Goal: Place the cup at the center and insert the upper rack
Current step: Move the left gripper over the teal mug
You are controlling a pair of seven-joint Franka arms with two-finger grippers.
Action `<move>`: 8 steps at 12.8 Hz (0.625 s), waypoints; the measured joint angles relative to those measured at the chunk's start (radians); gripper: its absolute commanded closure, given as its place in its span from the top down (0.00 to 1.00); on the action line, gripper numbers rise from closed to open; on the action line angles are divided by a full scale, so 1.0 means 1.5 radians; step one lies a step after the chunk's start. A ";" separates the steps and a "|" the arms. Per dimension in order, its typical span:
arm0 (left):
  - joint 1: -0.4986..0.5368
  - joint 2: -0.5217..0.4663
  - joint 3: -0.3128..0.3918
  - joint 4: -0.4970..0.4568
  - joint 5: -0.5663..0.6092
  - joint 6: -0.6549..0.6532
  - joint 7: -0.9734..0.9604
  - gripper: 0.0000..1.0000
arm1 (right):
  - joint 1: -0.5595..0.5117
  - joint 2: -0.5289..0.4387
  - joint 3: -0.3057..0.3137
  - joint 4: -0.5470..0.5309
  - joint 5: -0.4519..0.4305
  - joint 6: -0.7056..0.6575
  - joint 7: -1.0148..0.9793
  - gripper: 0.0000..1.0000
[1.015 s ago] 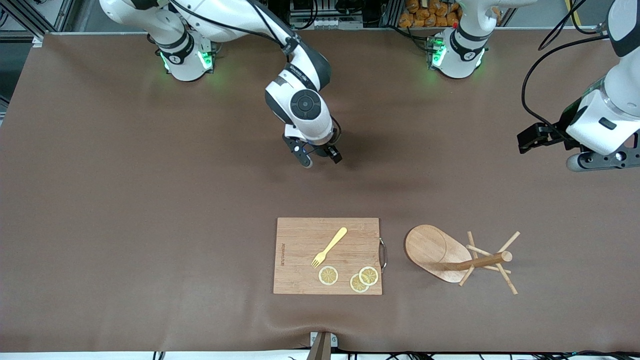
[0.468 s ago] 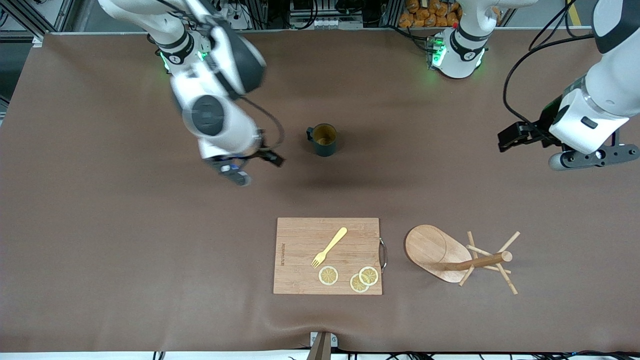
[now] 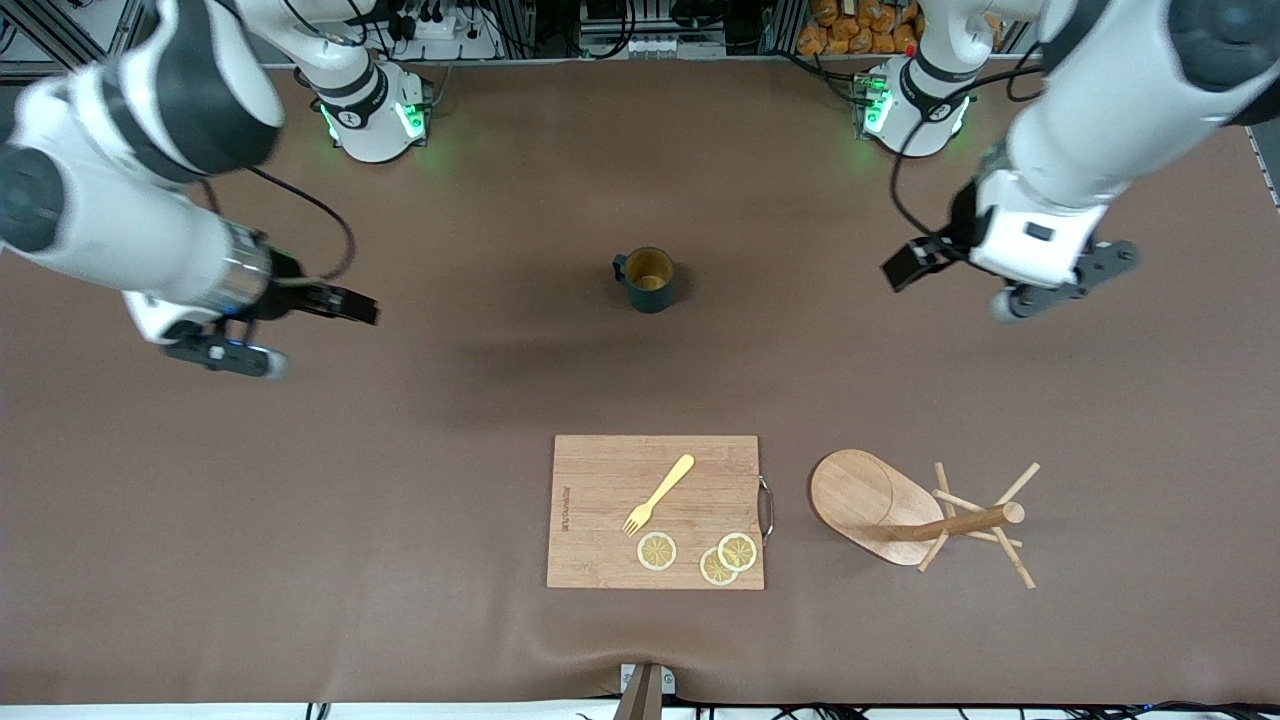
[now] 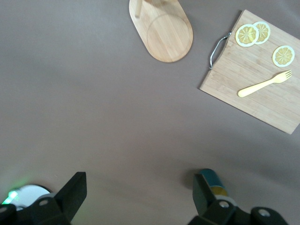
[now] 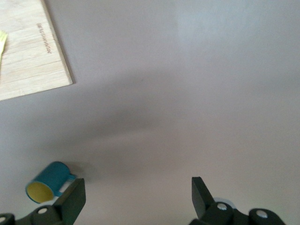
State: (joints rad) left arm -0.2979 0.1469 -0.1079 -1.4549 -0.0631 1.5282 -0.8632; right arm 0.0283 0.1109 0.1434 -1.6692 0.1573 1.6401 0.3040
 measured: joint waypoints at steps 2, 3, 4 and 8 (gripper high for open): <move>-0.041 0.014 -0.001 0.000 0.010 0.009 -0.061 1.00 | -0.064 -0.043 -0.001 0.000 -0.005 -0.032 -0.123 1.00; -0.064 0.021 -0.001 0.000 0.020 0.013 -0.096 1.00 | -0.088 -0.061 -0.001 0.000 -0.019 -0.051 -0.153 1.00; -0.086 0.028 -0.001 0.001 0.027 0.020 -0.133 1.00 | -0.102 -0.076 -0.001 -0.001 -0.037 -0.065 -0.168 1.00; -0.180 0.073 -0.001 0.013 0.058 0.041 -0.278 1.00 | -0.109 -0.099 0.000 -0.004 -0.059 -0.074 -0.181 1.00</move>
State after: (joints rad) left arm -0.5685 0.2565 -0.1097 -1.4347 0.0239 1.5901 -1.2799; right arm -0.1352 -0.0376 0.1437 -1.6750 0.0689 1.5288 0.0323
